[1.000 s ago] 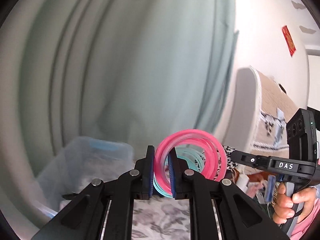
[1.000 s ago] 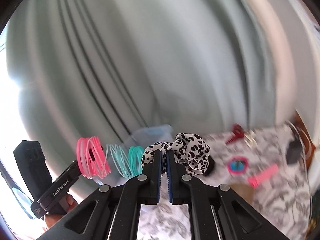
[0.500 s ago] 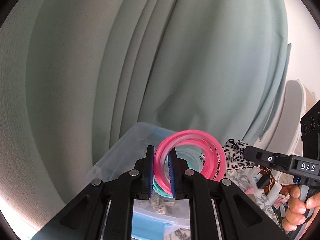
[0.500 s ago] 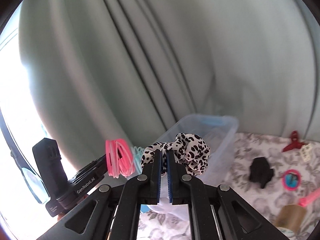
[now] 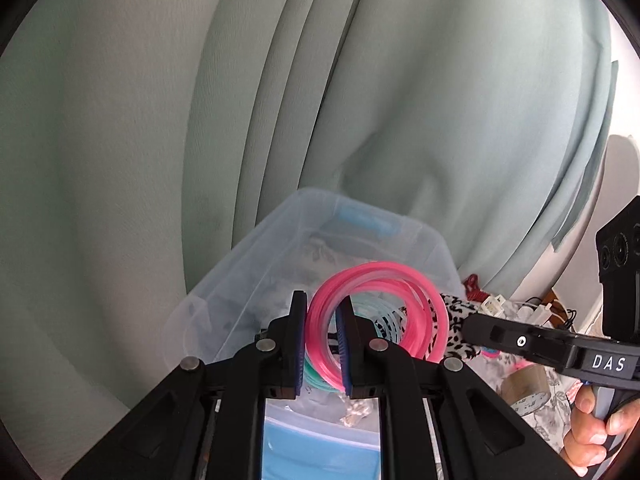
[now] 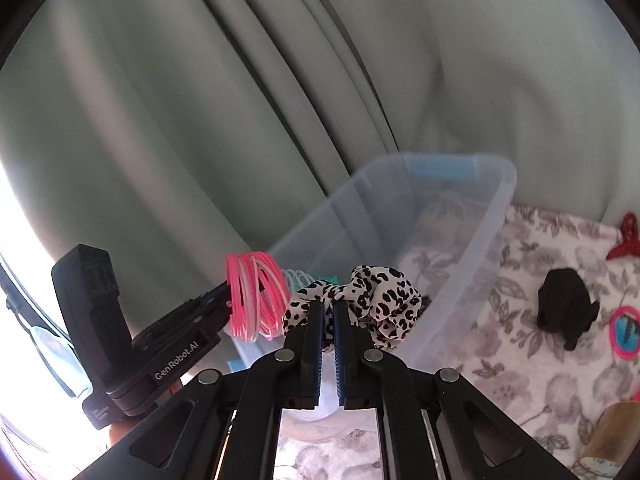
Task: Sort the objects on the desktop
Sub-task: 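Carry the hair ties and leopard scrunchie over the clear bin with both tools, then open the left tool dropping the hair ties while the right tool releases the scrunchie into the bin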
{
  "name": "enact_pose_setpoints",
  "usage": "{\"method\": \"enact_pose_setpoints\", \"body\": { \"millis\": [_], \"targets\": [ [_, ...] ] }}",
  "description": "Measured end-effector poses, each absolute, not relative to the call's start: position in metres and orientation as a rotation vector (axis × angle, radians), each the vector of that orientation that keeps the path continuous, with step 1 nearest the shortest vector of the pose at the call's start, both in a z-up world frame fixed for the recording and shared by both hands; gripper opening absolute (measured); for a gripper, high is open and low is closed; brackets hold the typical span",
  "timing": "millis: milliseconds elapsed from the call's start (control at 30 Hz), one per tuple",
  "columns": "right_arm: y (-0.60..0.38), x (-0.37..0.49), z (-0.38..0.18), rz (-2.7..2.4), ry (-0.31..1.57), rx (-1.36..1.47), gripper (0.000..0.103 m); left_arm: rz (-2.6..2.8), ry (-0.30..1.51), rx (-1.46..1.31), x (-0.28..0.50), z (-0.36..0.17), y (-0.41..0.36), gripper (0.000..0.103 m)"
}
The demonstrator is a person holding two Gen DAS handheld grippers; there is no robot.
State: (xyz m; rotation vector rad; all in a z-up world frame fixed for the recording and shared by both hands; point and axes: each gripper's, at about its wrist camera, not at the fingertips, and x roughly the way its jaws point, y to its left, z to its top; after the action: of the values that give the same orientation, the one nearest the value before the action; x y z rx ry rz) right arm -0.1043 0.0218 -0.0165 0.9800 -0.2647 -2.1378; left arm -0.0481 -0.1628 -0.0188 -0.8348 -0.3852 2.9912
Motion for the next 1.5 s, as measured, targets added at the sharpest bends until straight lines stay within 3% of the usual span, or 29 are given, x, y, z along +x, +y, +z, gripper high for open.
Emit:
{"method": "enact_pose_setpoints", "body": {
  "millis": [467, 733, 1100, 1433, 1467, 1500],
  "targets": [
    [0.019, -0.114, -0.028, -2.137, -0.262, 1.031, 0.009, 2.974, -0.375, -0.903, -0.051, -0.029, -0.17, 0.016],
    [0.019, -0.11, -0.025, -2.155, -0.278, 1.037, 0.009, 2.961, -0.355, -0.897, -0.05, -0.028, -0.163, 0.041],
    [0.022, -0.1, -0.02, -2.153, -0.279, 1.029, 0.009, 2.974, -0.358, -0.901, -0.038, -0.016, -0.159, 0.046],
    [0.022, -0.081, -0.01, -2.148, -0.254, 1.019, 0.01, 2.988, -0.324, -0.885, -0.019, -0.002, -0.151, 0.059],
    [0.022, -0.079, -0.009, -2.149, -0.252, 1.019, 0.012, 2.99, -0.324, -0.884, -0.018, -0.002, -0.15, 0.059],
    [0.022, -0.077, -0.009, -2.148, -0.251, 1.017, 0.022, 2.995, -0.323, -0.884, -0.016, -0.001, -0.15, 0.061]
  ]
}}
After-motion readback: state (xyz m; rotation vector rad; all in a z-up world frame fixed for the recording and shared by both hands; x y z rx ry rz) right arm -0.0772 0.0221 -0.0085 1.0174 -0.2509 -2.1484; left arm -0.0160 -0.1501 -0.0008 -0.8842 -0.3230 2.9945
